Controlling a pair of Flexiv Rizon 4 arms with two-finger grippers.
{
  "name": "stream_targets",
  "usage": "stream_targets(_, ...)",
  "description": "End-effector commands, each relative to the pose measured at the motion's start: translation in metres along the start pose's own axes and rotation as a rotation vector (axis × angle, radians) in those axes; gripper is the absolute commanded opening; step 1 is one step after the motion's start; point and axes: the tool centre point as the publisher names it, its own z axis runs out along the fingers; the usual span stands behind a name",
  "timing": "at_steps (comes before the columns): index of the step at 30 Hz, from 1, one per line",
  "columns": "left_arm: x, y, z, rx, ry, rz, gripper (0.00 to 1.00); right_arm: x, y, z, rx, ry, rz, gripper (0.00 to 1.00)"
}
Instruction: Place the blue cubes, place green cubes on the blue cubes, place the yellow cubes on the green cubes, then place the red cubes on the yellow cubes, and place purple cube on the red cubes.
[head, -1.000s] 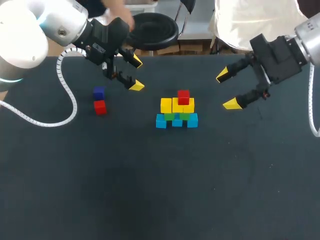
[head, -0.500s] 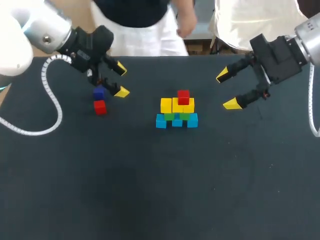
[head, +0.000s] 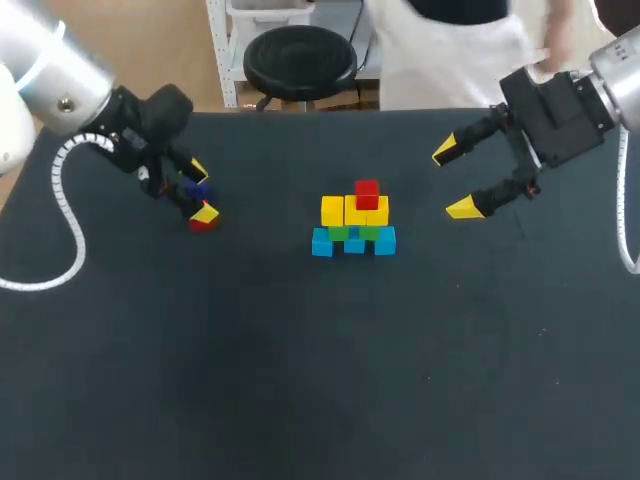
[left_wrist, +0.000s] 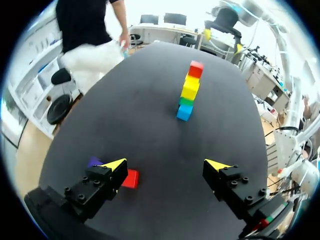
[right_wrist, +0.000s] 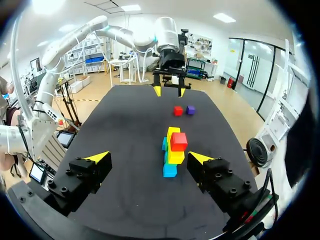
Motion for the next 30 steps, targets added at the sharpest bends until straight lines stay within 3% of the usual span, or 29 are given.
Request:
stream_targets(1,0.016,0.009,0.003,0.041,-0.038,-0.022,1.00,0.000,0.001,0.000,0.002,0.000,0.000,1.00)
stream_targets(17,0.016,0.009,0.003,0.041,-0.038,-0.022,1.00,0.000,0.001,0.000,0.002,0.000,0.000,1.00)
stream_targets(23,0.032,0.037,0.001,0.037,-0.113,-0.089,1.00,0.000,0.001,0.000,0.002,0.000,0.000,1.00)
stream_targets(30,0.045,0.055,0.005,0.092,-0.159,-0.113,1.00,0.000,0.001,0.000,0.002,0.000,0.000,1.00)
